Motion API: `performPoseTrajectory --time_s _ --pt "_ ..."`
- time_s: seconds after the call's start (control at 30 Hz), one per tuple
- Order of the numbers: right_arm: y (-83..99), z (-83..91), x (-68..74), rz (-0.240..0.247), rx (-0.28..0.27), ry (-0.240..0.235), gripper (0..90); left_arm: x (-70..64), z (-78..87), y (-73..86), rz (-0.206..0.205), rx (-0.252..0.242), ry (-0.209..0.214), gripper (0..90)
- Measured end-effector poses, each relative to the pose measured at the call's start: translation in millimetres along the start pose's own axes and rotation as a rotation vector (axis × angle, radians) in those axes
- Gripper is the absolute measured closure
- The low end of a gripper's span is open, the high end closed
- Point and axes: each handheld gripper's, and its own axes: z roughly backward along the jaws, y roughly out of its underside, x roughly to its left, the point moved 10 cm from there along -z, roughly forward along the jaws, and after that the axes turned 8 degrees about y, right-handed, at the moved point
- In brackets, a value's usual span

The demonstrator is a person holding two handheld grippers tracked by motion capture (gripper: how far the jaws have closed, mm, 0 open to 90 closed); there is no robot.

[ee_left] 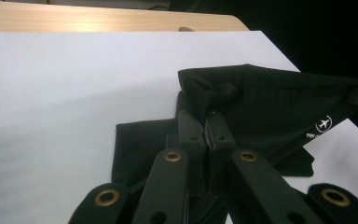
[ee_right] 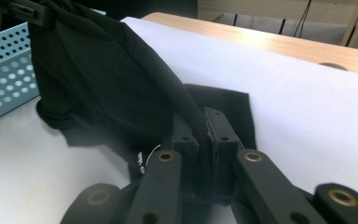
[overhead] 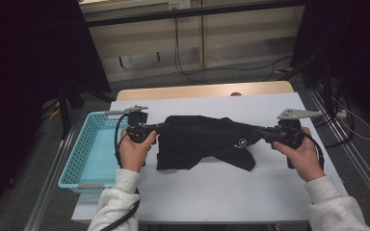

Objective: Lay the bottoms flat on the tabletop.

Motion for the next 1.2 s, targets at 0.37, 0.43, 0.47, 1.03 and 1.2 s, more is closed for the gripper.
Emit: performPoseTrajectory --time_s 0.37,0.43,0.47,1.03,1.2 --pt "-54.4 -44.3 -19.8 0.013 0.056 0.009 85.5 38.8 -12.3 -61.9 0.037 0.011 -0.041 88.1" --pt "-82.6 -62.8 -29.9 0.048 0.061 0.058 85.7 46.3 -16.4 -93.3 0.037 -0.036 -0.059 88.1" --pt "-102.4 -71.8 -36.6 0.034 0.037 0.088 85.7 52.1 -17.6 -110.4 0.004 -0.071 -0.106 88.0" --pt "7.6 -70.1 3.1 0.107 0.195 0.128 25.9 29.4 -55.5 -3.5 -0.070 0.052 -0.116 14.8" --pt "41.1 -45.1 15.7 0.072 0.167 0.136 24.6 12.5 -51.5 25.8 -0.102 0.073 -0.099 12.5"
